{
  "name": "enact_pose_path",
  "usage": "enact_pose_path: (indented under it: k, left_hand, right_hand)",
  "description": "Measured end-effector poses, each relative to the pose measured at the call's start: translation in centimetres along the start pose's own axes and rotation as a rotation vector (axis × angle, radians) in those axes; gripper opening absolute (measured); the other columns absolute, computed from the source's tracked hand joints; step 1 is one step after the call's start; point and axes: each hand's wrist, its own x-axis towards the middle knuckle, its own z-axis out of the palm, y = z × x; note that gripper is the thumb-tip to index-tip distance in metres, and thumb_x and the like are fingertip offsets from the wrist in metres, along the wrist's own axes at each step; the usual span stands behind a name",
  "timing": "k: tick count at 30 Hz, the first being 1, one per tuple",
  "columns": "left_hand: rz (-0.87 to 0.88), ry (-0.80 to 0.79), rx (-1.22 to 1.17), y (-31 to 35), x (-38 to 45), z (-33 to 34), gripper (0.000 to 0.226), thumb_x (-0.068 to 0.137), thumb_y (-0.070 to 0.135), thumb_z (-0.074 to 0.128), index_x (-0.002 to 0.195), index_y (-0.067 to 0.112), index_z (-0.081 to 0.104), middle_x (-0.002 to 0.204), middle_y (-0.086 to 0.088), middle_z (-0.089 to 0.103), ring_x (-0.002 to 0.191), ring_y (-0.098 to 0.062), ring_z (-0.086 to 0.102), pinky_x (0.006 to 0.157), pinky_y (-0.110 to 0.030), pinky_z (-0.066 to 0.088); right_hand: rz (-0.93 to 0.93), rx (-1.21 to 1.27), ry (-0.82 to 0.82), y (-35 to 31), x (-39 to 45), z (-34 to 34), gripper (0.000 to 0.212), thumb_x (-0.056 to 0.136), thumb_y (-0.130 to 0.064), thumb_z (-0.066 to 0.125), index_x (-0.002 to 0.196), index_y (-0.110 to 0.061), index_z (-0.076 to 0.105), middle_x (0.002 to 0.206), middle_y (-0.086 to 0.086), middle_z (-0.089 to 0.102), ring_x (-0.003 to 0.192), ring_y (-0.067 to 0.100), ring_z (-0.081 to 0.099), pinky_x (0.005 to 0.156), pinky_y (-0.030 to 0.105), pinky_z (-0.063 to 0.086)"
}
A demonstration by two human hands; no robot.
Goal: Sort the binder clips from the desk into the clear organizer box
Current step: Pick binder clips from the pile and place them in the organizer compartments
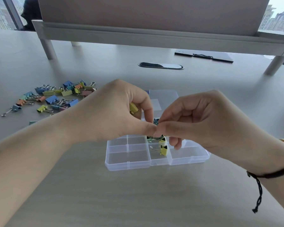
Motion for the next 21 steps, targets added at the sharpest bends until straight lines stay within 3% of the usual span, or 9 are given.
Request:
enact_pose_path:
  k: [5,9,14,16,19,21]
  left_hand:
    - [0.003,-0.059,0.026,0.6,-0.4,0.4,0.036,0.048,0.058,0.083,0.071,0.032,0.074,0.056,0.0,0.06,0.047,-0.009,0.047,0.047,-0.017,0.038]
    - [0.028,-0.075,0.038,0.7,-0.6,1.0,0.037,0.056,0.064,0.075,0.077,0.032,0.076,0.069,-0.003,0.069,0.07,-0.023,0.064,0.067,-0.033,0.052]
    - [0.053,-0.03,0.049,0.5,-0.6,0.8,0.03,0.073,0.059,0.064,0.076,0.032,0.076,0.063,-0.001,0.065,0.057,-0.018,0.059,0.054,-0.027,0.046]
    - [0.026,-0.009,0.022,0.5,-0.4,0.4,0.025,0.074,0.056,0.065,0.073,0.034,0.076,0.053,0.001,0.058,0.046,-0.012,0.049,0.043,-0.021,0.038]
    - [-0.043,-0.039,-0.075,0.7,-0.3,-0.3,0.02,0.07,0.054,0.07,0.071,0.035,0.077,0.041,0.011,0.043,0.038,-0.004,0.035,0.04,-0.013,0.03]
    - [-0.058,-0.082,-0.086,0.7,-0.3,-0.5,0.021,0.066,0.054,0.071,0.074,0.036,0.078,0.042,0.013,0.044,0.038,-0.003,0.035,0.041,-0.013,0.031]
  right_hand:
    - [0.017,0.044,0.043,-0.2,0.0,0.2,0.023,0.062,-0.024,0.08,0.071,-0.004,0.073,0.056,0.005,0.07,0.046,0.016,0.063,0.051,0.024,0.054]
    - [0.01,-0.007,0.074,0.1,-0.1,0.6,0.025,0.063,-0.031,0.079,0.069,-0.007,0.073,0.058,0.008,0.071,0.042,0.013,0.061,0.045,0.023,0.052]
    - [-0.013,0.026,0.089,0.2,0.1,0.3,0.027,0.079,-0.035,0.071,0.076,-0.009,0.077,0.062,0.009,0.07,0.05,0.022,0.063,0.05,0.031,0.055]
    - [-0.029,-0.017,0.097,0.0,0.0,0.0,0.017,0.084,-0.03,0.075,0.081,-0.013,0.077,0.069,0.004,0.071,0.055,0.023,0.064,0.051,0.035,0.055]
    - [-0.011,-0.153,0.094,-0.1,-0.1,-0.2,0.017,0.07,-0.033,0.08,0.084,-0.024,0.076,0.075,-0.006,0.073,0.054,0.019,0.064,0.055,0.046,0.056]
    - [-0.018,-0.159,0.074,-0.1,-0.1,-0.2,0.013,0.073,-0.019,0.082,0.083,-0.024,0.076,0.075,-0.004,0.074,0.057,0.021,0.067,0.056,0.048,0.056]
